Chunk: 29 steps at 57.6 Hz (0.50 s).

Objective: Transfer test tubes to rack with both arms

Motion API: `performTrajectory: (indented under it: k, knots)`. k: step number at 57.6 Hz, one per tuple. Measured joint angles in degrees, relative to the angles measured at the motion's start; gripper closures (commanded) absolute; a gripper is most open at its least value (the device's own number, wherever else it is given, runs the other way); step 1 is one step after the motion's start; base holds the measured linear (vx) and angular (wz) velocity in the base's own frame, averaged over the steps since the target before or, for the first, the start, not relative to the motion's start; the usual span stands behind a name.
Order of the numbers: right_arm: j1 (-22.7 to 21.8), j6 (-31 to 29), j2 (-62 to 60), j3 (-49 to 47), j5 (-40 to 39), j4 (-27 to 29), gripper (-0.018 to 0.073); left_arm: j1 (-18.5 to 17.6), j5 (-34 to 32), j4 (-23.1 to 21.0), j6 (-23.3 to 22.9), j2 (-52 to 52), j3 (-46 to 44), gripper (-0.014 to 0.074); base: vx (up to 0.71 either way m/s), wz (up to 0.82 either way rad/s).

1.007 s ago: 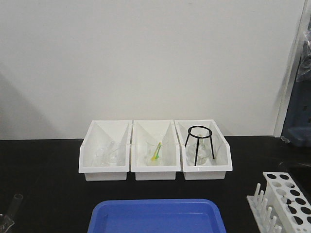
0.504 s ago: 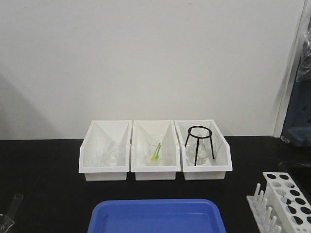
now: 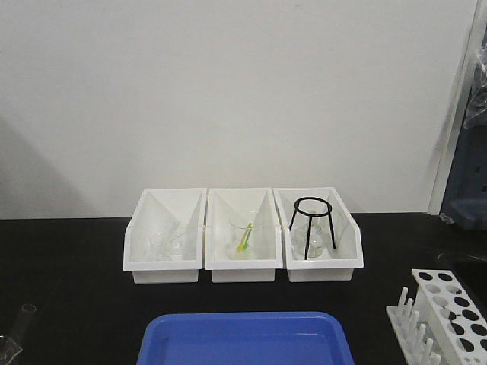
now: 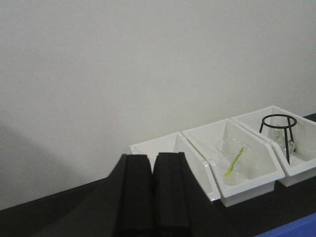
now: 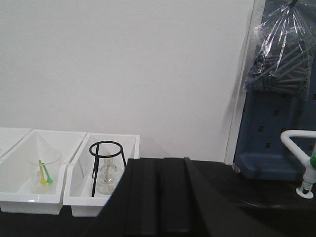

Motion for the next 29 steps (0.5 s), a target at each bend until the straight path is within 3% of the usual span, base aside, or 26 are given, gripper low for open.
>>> performTrajectory:
  k: [9,19,29]
  knots:
    - [0.0,0.4,0.0,0.0,1.3,0.0,0.0372,0.0,0.3,0.1,0.7,0.0,-0.3,0.033,0.0,0.0]
    - [0.0,0.4,0.0,0.0,2.2,0.0,0.0097,0.0,2.6,0.1,5.3,0.0,-0.3,0.0069,0.0,0.0]
    - [0.0,1.2,0.0,0.0,2.4,0.0,-0.0103,0.0,3.1,0.2,9.0,0.5,-0.3,-0.0041,0.0,0.0]
